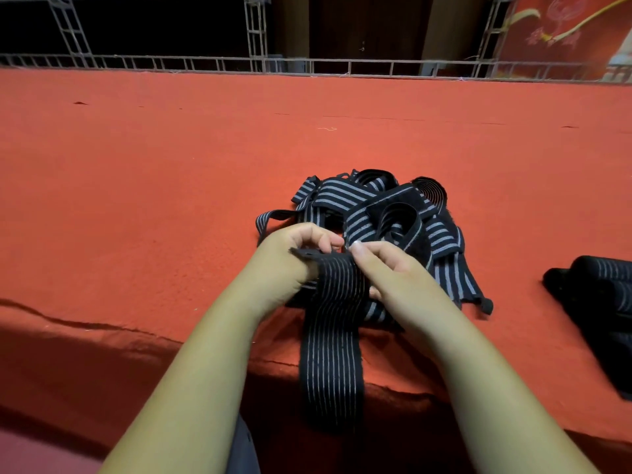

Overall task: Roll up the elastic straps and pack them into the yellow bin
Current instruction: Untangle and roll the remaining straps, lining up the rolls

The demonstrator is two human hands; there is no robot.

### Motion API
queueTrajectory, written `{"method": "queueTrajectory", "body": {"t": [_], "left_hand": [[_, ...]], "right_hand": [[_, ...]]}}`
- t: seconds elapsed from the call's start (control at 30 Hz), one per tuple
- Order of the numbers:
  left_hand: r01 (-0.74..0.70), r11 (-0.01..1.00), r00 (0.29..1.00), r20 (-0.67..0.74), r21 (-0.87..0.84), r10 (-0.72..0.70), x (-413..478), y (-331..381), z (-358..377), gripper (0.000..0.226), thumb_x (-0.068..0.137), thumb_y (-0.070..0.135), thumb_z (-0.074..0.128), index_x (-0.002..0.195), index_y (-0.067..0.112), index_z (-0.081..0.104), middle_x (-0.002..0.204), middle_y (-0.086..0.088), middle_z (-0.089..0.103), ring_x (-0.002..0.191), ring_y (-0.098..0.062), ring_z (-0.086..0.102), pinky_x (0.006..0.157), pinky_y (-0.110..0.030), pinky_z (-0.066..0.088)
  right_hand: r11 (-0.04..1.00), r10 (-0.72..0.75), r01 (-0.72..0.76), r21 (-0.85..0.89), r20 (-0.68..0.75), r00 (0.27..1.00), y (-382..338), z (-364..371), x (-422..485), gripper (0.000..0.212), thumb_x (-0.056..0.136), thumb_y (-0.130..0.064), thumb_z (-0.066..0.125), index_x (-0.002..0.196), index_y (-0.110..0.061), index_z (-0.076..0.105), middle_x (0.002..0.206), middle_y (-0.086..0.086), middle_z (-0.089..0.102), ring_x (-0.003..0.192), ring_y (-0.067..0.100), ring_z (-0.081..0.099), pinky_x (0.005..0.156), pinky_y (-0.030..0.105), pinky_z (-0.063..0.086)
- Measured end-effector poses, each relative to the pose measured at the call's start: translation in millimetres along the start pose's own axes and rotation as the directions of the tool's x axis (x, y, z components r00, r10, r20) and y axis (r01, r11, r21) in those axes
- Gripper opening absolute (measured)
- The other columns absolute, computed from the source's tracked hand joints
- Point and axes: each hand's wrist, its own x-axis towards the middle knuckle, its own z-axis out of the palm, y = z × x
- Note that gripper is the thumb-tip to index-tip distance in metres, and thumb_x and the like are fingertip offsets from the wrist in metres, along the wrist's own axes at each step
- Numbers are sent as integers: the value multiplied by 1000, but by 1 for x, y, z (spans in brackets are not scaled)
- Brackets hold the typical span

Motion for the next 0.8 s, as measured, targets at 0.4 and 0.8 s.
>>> {"method": "queueTrajectory", "body": {"t": [0.4,0.8], "left_hand": [[41,991,997,-66,-131,-50,7,2,4,32,102,-4,64,129,14,68,120,-13,73,108,-31,76,101,-44,63],[42,991,998,44,-130,-36,9,18,70,29,109,-1,56,129,14,70,89,6,76,87,-13,76,78,-33,64]], "right_hand": [[946,-97,150,287,-191,977,1,-10,13,25,99,6,69,114,-13,75,90,-9,76,86,8,71,75,22,58],[956,-33,160,247,-452,891,0,-55,-1,18,98,0,74,107,-15,80,99,6,83,85,14,74,76,29,60]]}}
